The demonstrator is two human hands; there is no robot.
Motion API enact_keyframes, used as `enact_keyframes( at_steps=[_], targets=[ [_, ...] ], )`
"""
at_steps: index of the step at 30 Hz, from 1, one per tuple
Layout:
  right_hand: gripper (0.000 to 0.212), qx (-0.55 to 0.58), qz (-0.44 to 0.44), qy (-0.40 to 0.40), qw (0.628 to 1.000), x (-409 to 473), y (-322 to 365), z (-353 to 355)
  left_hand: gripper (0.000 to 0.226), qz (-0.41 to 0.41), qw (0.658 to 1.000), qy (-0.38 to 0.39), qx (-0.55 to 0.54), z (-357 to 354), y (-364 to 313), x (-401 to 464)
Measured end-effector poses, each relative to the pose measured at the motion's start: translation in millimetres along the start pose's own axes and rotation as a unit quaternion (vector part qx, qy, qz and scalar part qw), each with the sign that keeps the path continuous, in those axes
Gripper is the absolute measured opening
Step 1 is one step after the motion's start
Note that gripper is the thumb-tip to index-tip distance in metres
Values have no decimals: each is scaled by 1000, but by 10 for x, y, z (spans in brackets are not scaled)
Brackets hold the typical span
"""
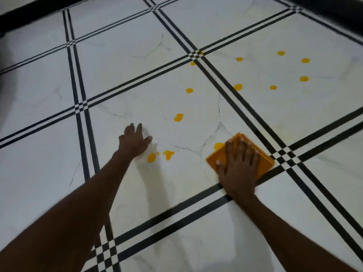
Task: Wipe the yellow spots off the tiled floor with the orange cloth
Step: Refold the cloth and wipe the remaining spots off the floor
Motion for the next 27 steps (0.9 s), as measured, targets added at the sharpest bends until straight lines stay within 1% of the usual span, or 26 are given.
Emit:
enact_keyframes(
  at_steps=[1,3,4,5,6,8,10,11,12,13,15,16,17,18,19,20,21,22,23,24,25,27],
  targets=[
    [81,-1,33,6,999,-91,188,-47,79,7,1000,29,9,-35,113,22],
    [82,-7,143,23,989,-42,522,-153,87,8,998,63,20,-79,295,34],
    [82,-12,178,30,983,127,593,-174,90,-2,997,68,26,-99,340,40],
    [82,-20,190,33,981,310,612,-178,92,-11,997,70,30,-125,367,41],
    [81,-40,173,29,984,531,617,-145,94,-19,997,65,26,-128,415,80],
    [79,-38,75,22,996,724,435,-42,97,-33,997,64,37,-125,430,81],
    [81,-27,-8,8,1000,503,395,59,101,-48,995,74,51,-83,461,81],
    [82,-29,-27,13,999,285,442,61,102,-55,994,80,53,-61,460,89],
    [83,-37,-22,24,999,33,511,24,104,-61,993,86,54,-54,446,88],
    [85,-37,5,37,999,-168,613,-51,105,-66,992,88,57,-22,437,84],
    [88,-36,99,69,992,-268,807,-144,106,-75,991,82,78,42,435,82],
    [88,-43,154,81,984,-121,852,-162,106,-76,991,74,86,42,445,74],
    [87,-52,182,83,978,87,835,-169,106,-78,992,57,85,23,460,53],
    [85,-58,172,80,980,350,772,-153,105,-82,993,36,75,-4,481,46],
    [84,-59,125,58,989,623,648,-105,104,-85,994,24,59,-46,499,46],
    [83,-45,54,39,997,831,527,-51,104,-83,995,23,47,-94,539,70],
    [82,-26,-18,23,999,898,438,-16,104,-81,995,25,43,-135,578,91],
    [82,-13,-63,7,998,832,475,2,104,-81,995,25,43,-160,610,112],
    [83,-14,-69,-9,997,669,606,-11,104,-81,995,25,43,-178,613,122],
    [84,-18,-40,-7,999,417,796,-44,104,-82,996,26,40,-179,609,112],
    [85,-12,18,5,1000,141,984,-111,104,-84,996,26,36,-171,598,109],
    [88,-13,157,41,987,-254,1296,-228,105,-83,996,28,23,-134,630,86]
  ],
)
Point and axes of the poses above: each hand's wrist, its own x-axis towards the middle knuckle, its own z-axis out of the back of the hand, y = z × x, the point moved 3 cm from there along x, towards the middle knuckle, and after that the axes turned 15 degrees about -z, right-handed, at the moved point
